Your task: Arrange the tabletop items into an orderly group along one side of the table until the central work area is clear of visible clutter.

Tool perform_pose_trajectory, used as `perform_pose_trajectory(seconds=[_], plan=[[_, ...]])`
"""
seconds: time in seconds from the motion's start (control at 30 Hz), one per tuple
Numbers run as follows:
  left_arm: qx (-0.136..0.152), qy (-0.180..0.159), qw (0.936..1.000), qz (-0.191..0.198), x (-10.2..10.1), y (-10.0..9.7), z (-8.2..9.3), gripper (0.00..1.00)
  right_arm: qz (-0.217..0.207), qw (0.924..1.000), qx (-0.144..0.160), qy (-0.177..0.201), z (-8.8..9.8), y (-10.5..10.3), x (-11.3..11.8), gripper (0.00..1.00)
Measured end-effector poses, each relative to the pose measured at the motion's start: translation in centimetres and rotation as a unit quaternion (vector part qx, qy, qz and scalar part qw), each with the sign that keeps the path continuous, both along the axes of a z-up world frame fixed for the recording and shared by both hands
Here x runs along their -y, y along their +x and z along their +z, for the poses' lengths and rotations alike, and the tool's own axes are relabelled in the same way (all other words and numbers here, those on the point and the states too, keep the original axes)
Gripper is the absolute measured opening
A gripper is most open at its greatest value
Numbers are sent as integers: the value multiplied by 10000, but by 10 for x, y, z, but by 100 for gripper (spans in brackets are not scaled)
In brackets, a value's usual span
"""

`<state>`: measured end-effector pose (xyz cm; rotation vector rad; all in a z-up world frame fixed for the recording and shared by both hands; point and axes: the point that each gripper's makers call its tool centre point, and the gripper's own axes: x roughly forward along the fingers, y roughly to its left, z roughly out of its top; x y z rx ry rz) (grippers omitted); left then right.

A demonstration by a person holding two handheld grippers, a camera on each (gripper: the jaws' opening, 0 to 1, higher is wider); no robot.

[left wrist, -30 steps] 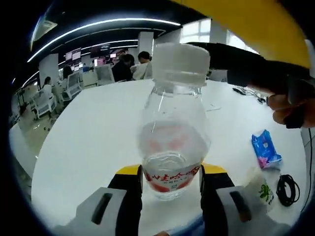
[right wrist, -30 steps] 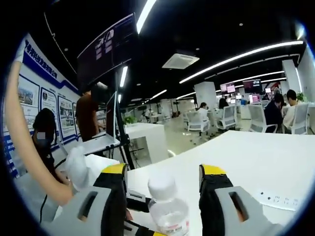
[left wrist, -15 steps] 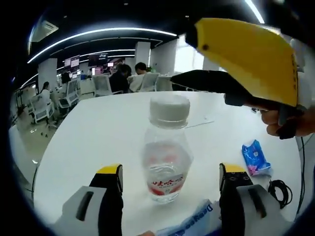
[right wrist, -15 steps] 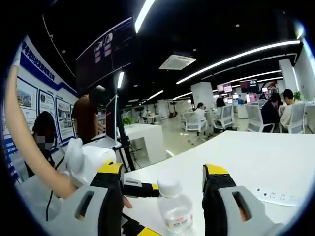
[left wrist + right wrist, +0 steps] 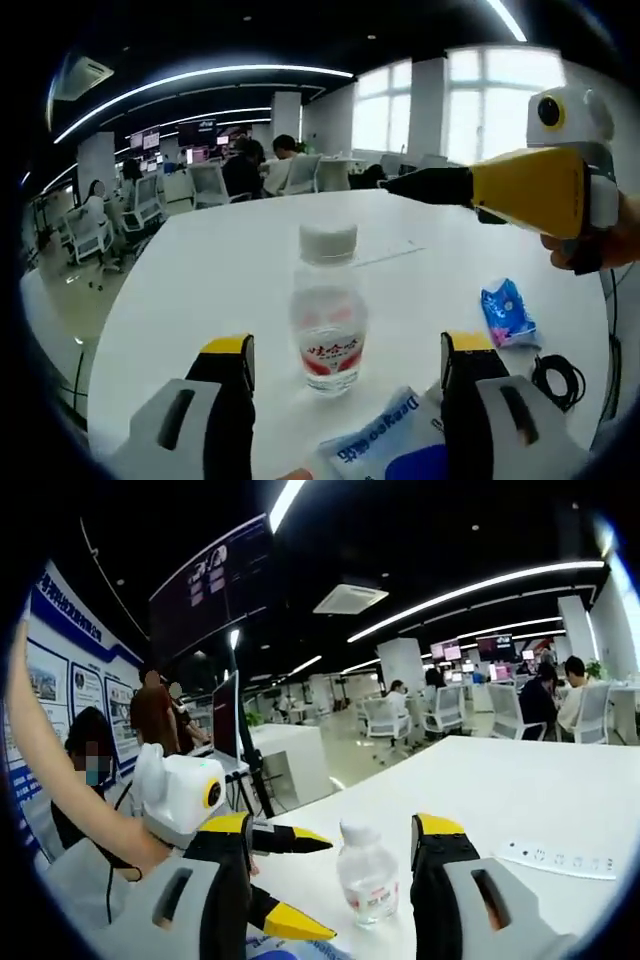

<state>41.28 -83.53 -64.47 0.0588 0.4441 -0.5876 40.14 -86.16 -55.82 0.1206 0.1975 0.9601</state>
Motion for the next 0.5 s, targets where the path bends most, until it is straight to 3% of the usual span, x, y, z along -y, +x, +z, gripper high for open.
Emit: perform_pose_trajectory(seconds=[0.13, 0.37, 0.5], plan=[[12, 18, 9999, -127, 3, -10, 7, 77, -65, 9999, 42, -140, 1, -10, 6, 61], [40, 99, 9998, -190, 1, -24, 13, 76, -91, 9996, 76, -252, 2, -28, 15, 61], [19, 163, 9995, -263, -1, -32, 15, 76, -182, 9992, -36, -358, -1, -36, 23, 62]])
